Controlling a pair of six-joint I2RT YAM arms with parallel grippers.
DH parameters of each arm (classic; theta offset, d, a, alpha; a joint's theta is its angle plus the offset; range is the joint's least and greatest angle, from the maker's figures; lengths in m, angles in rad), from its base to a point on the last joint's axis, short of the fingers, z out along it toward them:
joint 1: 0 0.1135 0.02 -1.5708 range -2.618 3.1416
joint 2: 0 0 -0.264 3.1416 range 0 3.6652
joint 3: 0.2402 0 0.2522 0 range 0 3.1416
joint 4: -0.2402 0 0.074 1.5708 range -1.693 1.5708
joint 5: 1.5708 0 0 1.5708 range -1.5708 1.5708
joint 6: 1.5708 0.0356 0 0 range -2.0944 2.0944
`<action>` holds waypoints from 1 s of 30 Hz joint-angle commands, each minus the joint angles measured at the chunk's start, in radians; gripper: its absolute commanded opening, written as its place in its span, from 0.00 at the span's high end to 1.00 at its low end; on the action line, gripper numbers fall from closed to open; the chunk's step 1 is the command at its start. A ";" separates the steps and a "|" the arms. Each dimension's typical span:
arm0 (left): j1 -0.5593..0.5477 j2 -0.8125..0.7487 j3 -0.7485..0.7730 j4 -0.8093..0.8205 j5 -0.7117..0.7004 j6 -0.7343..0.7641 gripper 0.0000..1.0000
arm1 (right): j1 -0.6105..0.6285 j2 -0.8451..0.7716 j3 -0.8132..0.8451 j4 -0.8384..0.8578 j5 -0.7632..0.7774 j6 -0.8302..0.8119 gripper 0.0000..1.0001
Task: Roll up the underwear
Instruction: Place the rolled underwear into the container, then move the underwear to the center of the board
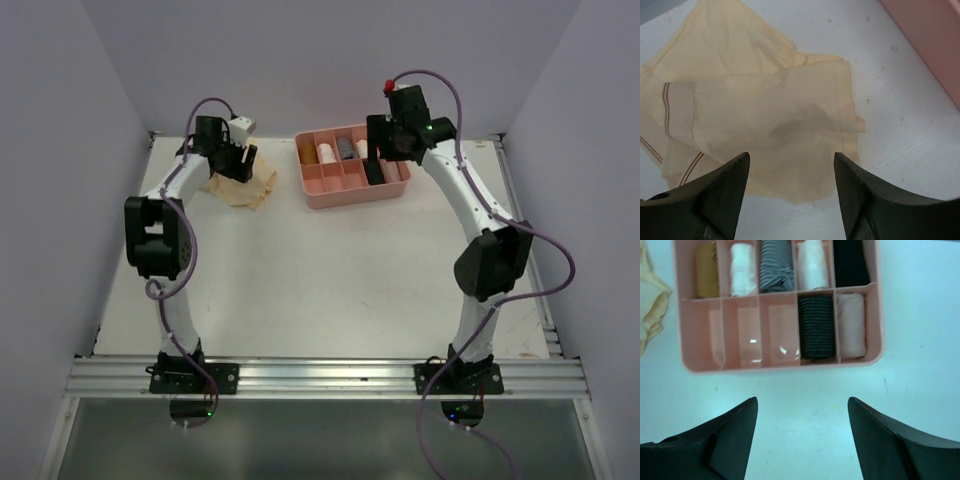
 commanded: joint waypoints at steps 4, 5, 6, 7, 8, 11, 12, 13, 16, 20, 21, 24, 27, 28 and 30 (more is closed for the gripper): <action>-0.003 0.191 0.156 -0.089 -0.038 0.085 0.48 | 0.071 -0.223 -0.259 0.073 -0.068 0.038 0.26; -0.005 0.198 0.129 -0.095 -0.039 0.099 0.52 | 0.071 -0.243 -0.316 0.090 -0.092 0.043 0.26; -0.008 0.194 0.104 -0.099 -0.039 0.131 0.55 | 0.073 -0.279 -0.339 0.096 -0.097 0.053 0.27; -0.011 0.183 0.073 -0.104 -0.044 0.153 0.60 | 0.073 -0.293 -0.361 0.103 -0.106 0.056 0.28; -0.015 0.151 -0.004 -0.102 -0.050 0.185 0.63 | 0.073 -0.305 -0.394 0.111 -0.122 0.057 0.29; -0.023 0.038 -0.209 -0.119 -0.001 0.258 0.78 | 0.073 -0.352 -0.453 0.133 -0.152 0.057 0.37; -0.028 0.001 -0.267 -0.124 0.034 0.276 0.82 | 0.073 -0.374 -0.465 0.139 -0.181 0.055 0.39; -0.032 -0.083 -0.327 -0.142 0.065 0.291 0.88 | 0.073 -0.385 -0.477 0.145 -0.186 0.057 0.45; -0.063 -0.253 -0.586 -0.196 0.145 0.331 0.99 | 0.073 -0.398 -0.505 0.142 -0.232 0.044 0.57; -0.198 -0.450 -0.731 -0.265 0.258 0.299 0.65 | 0.076 -0.406 -0.534 0.134 -0.316 0.041 0.66; -0.257 -0.493 -0.740 -0.245 0.309 0.265 0.53 | 0.079 -0.406 -0.539 0.133 -0.336 0.041 0.67; -0.252 -0.639 -0.689 -0.192 0.376 0.133 0.35 | 0.111 -0.402 -0.562 0.134 -0.364 0.064 0.71; -0.124 -0.726 -0.593 -0.121 0.474 0.018 0.34 | 0.181 -0.383 -0.571 0.159 -0.330 0.110 0.73; -0.073 -0.746 -0.559 -0.104 0.482 -0.012 0.34 | 0.202 -0.371 -0.563 0.172 -0.323 0.125 0.73; 0.036 -0.748 -0.530 -0.089 0.417 -0.057 0.34 | 0.274 -0.317 -0.528 0.189 -0.277 0.164 0.71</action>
